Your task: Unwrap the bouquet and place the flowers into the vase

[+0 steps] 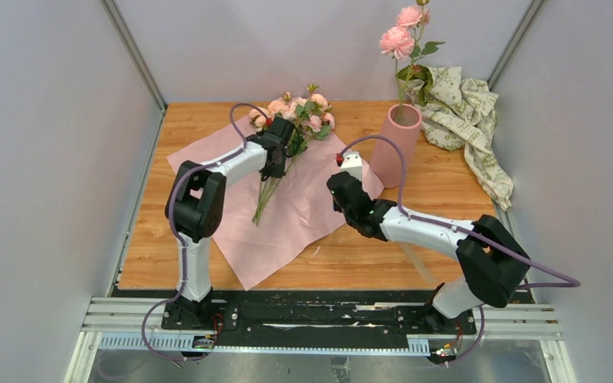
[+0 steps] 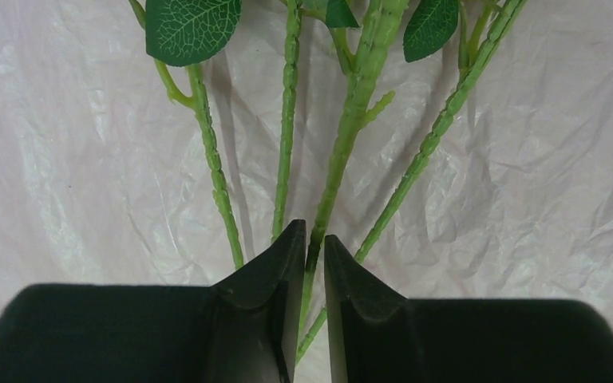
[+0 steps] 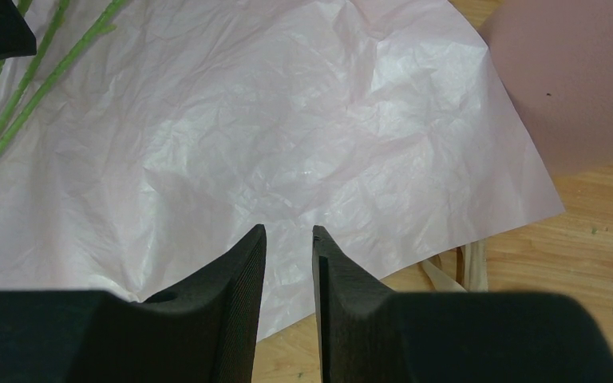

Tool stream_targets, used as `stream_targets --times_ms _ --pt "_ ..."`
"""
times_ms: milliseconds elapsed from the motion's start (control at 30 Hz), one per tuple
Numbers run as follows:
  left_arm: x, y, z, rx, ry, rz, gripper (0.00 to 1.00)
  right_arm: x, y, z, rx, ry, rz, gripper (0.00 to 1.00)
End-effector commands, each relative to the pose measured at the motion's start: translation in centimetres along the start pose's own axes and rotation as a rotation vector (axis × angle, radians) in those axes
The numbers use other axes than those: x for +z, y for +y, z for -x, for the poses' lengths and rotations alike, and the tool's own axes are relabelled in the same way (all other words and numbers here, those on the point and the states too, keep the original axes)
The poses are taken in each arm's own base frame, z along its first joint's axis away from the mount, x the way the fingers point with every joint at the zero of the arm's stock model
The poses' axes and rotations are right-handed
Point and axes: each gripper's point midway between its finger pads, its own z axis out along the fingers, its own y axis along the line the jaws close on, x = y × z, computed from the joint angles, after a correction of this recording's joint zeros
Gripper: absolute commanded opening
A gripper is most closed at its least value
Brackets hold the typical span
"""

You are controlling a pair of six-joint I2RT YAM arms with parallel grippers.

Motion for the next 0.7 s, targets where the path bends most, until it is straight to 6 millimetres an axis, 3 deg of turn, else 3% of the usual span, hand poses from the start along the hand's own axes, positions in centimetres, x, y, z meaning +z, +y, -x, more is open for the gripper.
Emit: stream_targets --times_ms 0,167,333,667 --pt "1.0 0.0 -0.6 0.012 0.022 0.009 0.2 0.2 -0.1 0.3 0.013 -0.005 0.0 0.31" --pt "0.8 0.0 -0.4 0.009 0.018 0.007 0.02 0.2 -0.1 0.4 0.01 -0.008 0.0 0.31" --pt "-0.4 0.3 0.4 -0.008 -0.028 0.009 0.0 0.4 0.0 0.0 0.013 0.0 0.004 0.31" --pt "-8.6 0.6 4.5 -0.053 -0.283 -0.08 0.0 1.3 1.0 -0.3 0.017 0.011 0.021 0.3"
